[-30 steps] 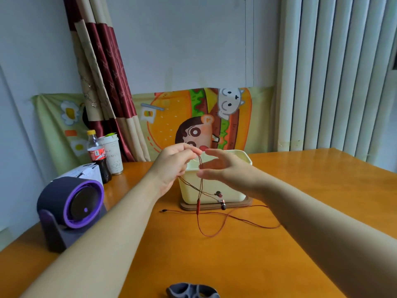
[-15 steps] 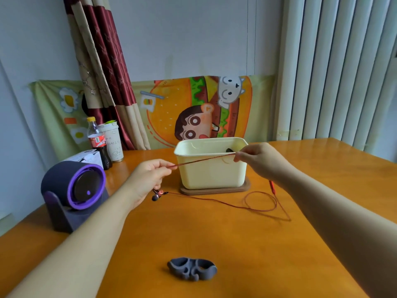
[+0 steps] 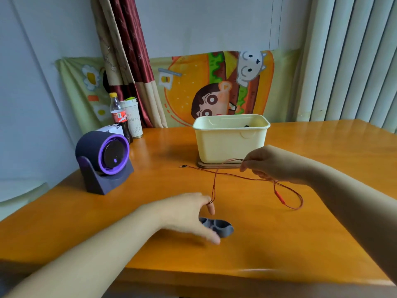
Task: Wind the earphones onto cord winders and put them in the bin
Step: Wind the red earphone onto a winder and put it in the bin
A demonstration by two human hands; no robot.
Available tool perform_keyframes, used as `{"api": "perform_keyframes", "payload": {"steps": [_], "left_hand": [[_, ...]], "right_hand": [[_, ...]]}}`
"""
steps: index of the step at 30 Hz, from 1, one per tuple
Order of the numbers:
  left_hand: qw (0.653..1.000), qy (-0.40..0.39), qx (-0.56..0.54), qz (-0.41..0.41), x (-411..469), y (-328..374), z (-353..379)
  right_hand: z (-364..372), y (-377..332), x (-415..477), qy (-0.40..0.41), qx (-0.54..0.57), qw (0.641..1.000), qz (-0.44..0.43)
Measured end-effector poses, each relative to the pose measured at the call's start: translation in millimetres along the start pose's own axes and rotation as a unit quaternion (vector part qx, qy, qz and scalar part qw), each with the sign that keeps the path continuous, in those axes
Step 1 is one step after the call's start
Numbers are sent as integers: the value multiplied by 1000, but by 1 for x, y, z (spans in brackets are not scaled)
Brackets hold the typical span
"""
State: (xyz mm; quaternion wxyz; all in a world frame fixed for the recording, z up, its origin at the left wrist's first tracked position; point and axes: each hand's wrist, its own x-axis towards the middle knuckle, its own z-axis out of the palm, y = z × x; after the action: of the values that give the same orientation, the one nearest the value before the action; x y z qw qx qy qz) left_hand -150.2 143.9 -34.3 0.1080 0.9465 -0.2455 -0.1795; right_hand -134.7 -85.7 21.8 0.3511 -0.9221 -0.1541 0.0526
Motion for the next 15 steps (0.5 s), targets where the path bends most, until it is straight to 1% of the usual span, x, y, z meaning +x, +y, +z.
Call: {"api": "perform_keyframes", "payload": {"steps": [2, 4, 7, 9, 10, 12, 13, 15], "left_hand": [[999, -16, 44, 11, -1, -1, 1], [999, -16, 45, 23, 2, -4, 2], [999, 28, 21, 26, 12, -9, -5], [997, 69, -6, 18, 18, -9, -14], [995, 90, -29, 14, 21, -10, -18], [986, 131, -102, 26, 28, -12, -28], [978, 145, -146, 43, 32, -13, -37], [961, 146, -218, 86, 38, -14, -49]], "right_hand": [[-6, 0, 0, 13, 10, 1000, 0], [-13, -1, 1, 29, 27, 999, -1], [-22, -4, 6, 39, 76, 996, -1], [-27, -8, 10, 66, 122, 990, -10], [-29, -9, 12, 94, 141, 985, -23], [-35, -13, 18, 190, 146, 969, -55], [-41, -16, 22, 249, 138, 956, -71], [-52, -20, 29, 337, 151, 925, -93]]}}
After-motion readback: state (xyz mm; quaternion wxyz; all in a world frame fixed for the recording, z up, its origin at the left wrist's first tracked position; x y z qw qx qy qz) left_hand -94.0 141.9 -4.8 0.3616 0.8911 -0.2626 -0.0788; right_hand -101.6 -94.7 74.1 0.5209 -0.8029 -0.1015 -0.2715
